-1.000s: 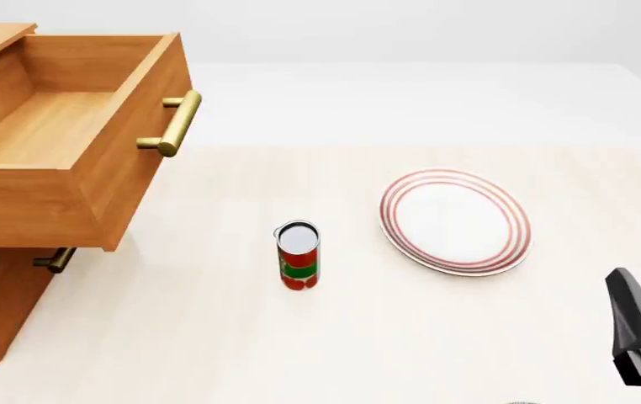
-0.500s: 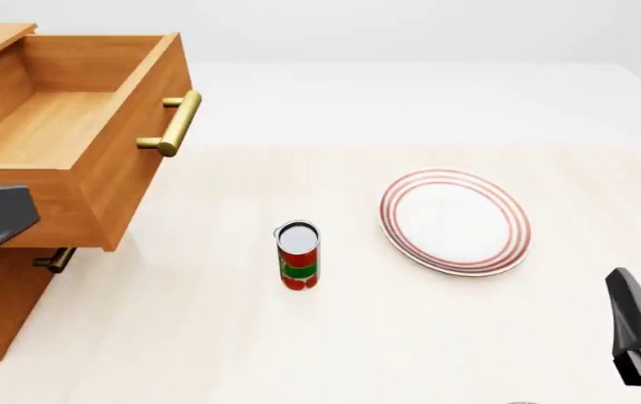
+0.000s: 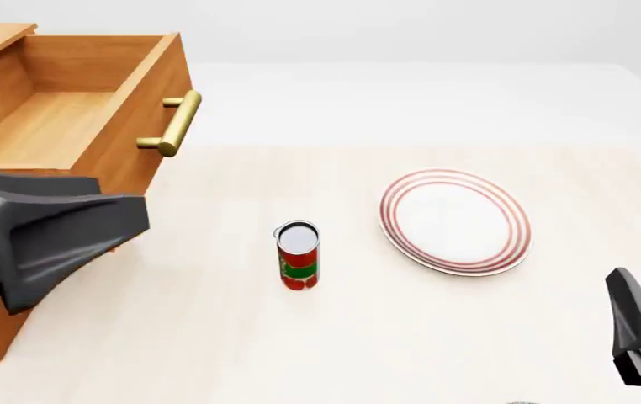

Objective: Put the bowl in the top drawer of the cabinet.

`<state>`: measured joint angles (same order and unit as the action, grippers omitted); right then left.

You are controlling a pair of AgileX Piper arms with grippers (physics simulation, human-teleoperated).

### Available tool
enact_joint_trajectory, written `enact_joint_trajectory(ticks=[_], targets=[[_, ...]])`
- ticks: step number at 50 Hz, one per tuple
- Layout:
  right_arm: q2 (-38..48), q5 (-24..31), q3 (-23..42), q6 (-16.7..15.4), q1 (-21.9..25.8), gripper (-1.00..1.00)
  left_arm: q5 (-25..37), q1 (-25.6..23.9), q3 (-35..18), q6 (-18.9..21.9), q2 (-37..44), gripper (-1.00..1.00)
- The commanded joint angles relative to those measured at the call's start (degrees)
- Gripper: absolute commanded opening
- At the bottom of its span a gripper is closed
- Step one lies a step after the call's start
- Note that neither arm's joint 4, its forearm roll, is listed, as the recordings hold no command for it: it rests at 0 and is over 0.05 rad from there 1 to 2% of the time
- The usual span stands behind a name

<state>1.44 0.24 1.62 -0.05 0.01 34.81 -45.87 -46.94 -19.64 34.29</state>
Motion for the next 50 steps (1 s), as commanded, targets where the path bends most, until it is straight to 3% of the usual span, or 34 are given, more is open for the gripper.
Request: enact_joint_trajectory(ticks=[1,20,50], targets=[[0.0,0.0,0.0,0.0,0.0,1.00,-2.3,-2.8,1.0,-3.3,3.5,1.00],[0.0,0.0,0.0,0.0,0.0,1.00,-7.0,-7.5,3.5,-12.0,9.4,1.00],[0.0,0.0,0.0,0.0,0.0,1.00,-17.3,-13.5,5.4,-15.0,21.1,1.00]])
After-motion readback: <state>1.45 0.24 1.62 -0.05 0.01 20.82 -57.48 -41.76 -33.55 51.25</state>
